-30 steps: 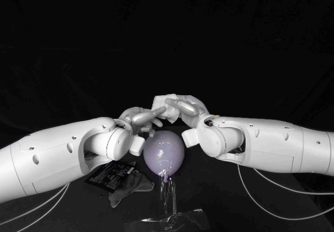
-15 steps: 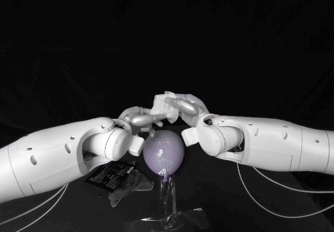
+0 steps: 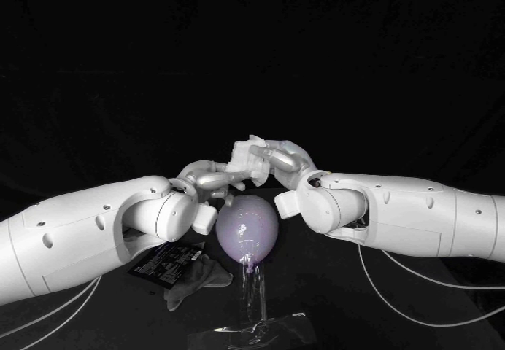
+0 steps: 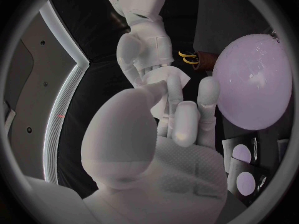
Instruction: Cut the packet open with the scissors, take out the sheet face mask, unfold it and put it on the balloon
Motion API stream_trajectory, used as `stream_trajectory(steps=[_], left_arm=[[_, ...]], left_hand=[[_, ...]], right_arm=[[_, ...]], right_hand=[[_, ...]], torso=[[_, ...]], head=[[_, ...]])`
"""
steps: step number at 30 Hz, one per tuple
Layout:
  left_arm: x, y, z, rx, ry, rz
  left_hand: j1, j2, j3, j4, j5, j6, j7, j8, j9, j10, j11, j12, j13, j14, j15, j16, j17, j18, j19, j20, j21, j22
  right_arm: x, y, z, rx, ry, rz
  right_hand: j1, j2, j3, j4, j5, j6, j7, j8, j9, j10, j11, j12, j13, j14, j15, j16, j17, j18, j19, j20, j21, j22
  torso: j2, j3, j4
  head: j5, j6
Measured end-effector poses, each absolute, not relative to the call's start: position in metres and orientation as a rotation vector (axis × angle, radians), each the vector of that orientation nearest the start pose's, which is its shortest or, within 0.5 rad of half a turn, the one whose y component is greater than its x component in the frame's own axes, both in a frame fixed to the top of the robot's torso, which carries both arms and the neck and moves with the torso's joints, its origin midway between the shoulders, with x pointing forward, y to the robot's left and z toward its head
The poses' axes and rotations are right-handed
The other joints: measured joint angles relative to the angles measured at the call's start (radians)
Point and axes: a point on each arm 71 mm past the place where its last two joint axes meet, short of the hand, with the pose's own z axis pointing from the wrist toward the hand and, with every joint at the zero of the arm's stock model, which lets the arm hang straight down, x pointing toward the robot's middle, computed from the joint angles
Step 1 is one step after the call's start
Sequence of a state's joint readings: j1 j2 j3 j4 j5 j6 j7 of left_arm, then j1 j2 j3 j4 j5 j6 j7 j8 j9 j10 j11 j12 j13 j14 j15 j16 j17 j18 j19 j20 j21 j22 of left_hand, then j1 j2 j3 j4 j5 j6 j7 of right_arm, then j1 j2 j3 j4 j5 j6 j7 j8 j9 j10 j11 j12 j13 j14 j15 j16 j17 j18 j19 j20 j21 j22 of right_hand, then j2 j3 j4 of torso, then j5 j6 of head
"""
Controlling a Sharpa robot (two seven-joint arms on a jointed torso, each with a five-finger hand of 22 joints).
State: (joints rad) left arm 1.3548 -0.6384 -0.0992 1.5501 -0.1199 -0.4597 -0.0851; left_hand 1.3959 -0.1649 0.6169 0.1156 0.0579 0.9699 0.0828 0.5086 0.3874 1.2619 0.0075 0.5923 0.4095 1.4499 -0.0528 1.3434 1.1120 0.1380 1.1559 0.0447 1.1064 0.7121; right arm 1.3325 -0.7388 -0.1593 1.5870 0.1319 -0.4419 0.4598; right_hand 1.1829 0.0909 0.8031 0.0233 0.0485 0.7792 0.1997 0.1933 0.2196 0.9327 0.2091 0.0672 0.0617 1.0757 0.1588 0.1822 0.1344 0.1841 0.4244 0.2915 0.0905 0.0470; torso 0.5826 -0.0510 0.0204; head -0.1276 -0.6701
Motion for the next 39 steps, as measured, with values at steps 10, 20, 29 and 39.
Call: stream_trajectory(steps=[10,20,29,39], left_arm=[[0.4896,0.1063,-0.1498,-1.056,1.844,-1.295],[0.4895,0.1087,-0.1498,-1.040,1.856,-1.297],[0.4895,0.1105,-0.1498,-1.021,1.868,-1.292],[0.4905,0.1150,-0.1505,-1.007,1.875,-1.274]], left_hand=[[-0.001,-0.020,0.039,-0.055,-0.001,-0.002,0.013,0.002,0.000,-0.021,0.009,-0.012,-0.002,-0.012,0.005,-0.009,-0.018,0.000,-0.029,0.004,-0.016,-0.029],[-0.015,-0.042,0.060,-0.082,0.000,-0.009,0.019,-0.014,0.002,-0.041,0.018,-0.015,-0.003,-0.019,0.012,-0.013,-0.029,0.016,-0.046,0.011,-0.023,-0.036],[-0.014,-0.065,0.081,-0.115,0.000,-0.025,0.035,-0.033,-0.012,-0.066,0.028,-0.015,-0.002,-0.030,0.019,-0.013,-0.038,0.016,-0.061,0.018,-0.022,-0.036],[-0.019,-0.077,0.091,-0.130,0.000,-0.035,0.045,-0.038,-0.015,-0.078,0.037,-0.015,-0.003,-0.035,0.025,-0.013,-0.039,0.016,-0.071,0.021,-0.012,-0.030]], right_arm=[[0.4843,-0.1496,-0.1534,1.110,1.395,1.591],[0.4845,-0.1501,-0.1534,1.105,1.395,1.588],[0.4848,-0.1513,-0.1541,1.105,1.394,1.585],[0.4847,-0.1524,-0.1540,1.105,1.391,1.584]], right_hand=[[0.000,0.000,0.003,-0.003,0.000,0.024,0.005,0.012,0.007,0.023,-0.005,0.000,0.002,0.004,-0.004,0.000,0.000,-0.007,0.000,0.000,0.000,0.001],[0.000,0.000,0.003,-0.003,0.000,0.026,0.006,0.014,0.007,0.027,-0.009,0.000,0.001,0.011,-0.004,0.000,0.000,-0.008,0.000,0.000,0.000,0.002],[0.000,0.000,0.003,-0.003,0.000,0.026,0.006,0.014,0.008,0.030,-0.005,0.000,0.001,0.010,-0.004,0.000,0.000,-0.008,0.000,0.000,0.000,0.002],[0.000,0.000,0.003,-0.003,0.000,0.027,0.005,0.014,0.008,0.030,-0.005,0.000,0.001,0.010,-0.004,0.000,0.000,-0.015,0.008,0.000,0.000,0.003]], torso=[[0.000,-0.0004,0.0000],[0.000,-0.0004,0.0004],[0.000,-0.0004,0.0000],[0.000,0.0002,0.0000]], head=[[0.001,-0.003],[0.001,-0.005],[0.000,-0.004],[0.001,-0.005]])
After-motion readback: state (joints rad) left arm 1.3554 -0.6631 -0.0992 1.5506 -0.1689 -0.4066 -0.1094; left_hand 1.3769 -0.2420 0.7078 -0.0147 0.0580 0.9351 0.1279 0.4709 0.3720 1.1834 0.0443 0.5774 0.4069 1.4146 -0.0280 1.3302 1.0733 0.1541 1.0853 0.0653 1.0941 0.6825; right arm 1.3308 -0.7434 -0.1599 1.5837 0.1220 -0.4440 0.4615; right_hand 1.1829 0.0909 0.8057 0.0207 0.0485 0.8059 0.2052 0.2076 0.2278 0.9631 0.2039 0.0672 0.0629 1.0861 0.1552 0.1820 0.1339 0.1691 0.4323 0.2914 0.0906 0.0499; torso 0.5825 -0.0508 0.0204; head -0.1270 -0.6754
